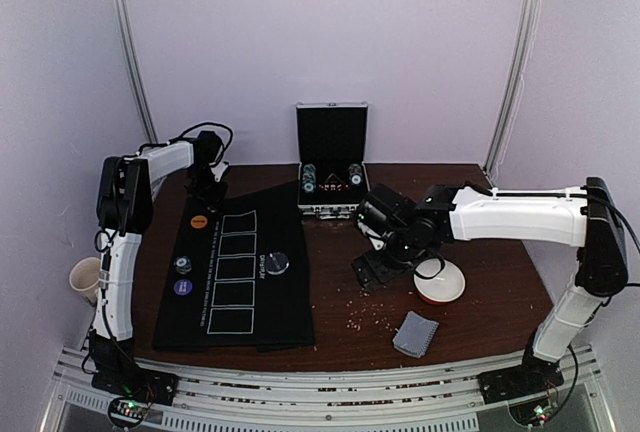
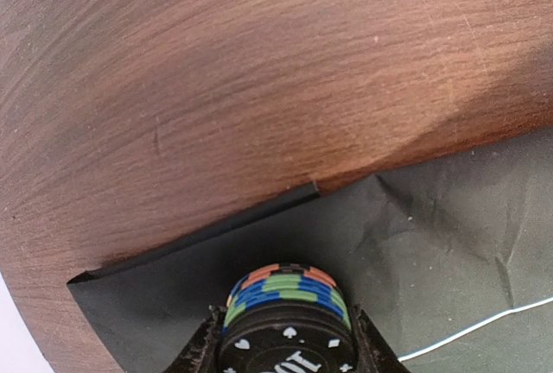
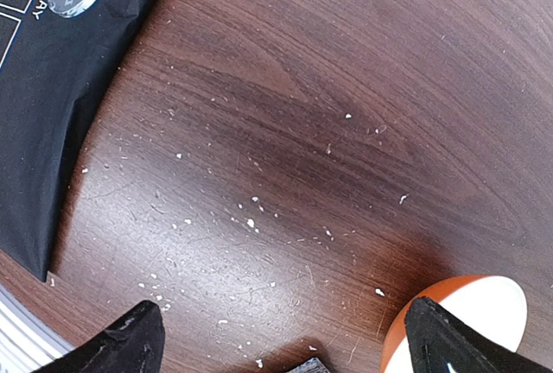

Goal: Distribute texas hold em gaming equipment
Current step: Place the poker chips pile at the poker chips pile.

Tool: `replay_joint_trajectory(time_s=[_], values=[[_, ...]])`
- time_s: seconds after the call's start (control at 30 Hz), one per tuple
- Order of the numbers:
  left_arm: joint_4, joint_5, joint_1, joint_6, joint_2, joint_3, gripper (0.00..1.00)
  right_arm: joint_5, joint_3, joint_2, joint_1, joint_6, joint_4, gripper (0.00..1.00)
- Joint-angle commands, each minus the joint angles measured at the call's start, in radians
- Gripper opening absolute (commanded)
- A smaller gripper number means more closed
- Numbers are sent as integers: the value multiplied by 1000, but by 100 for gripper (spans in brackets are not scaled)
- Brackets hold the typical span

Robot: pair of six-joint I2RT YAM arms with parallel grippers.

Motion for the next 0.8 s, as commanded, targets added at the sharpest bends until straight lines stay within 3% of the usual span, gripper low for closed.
replay_joint_trajectory(time_s=[0.0, 0.13, 0.37, 0.77], values=[[11, -14, 14, 11, 33, 22, 0, 3, 29, 13, 1, 20, -36, 100], [7, -16, 15, 10, 32, 4, 0, 3, 30, 13, 0, 20, -40, 100], [2, -22, 17, 7, 23, -11, 35, -3, 48, 27, 1, 15, -42, 100], [5, -17, 23, 6, 18, -6, 55, -11, 51, 30, 1, 14, -46, 100]])
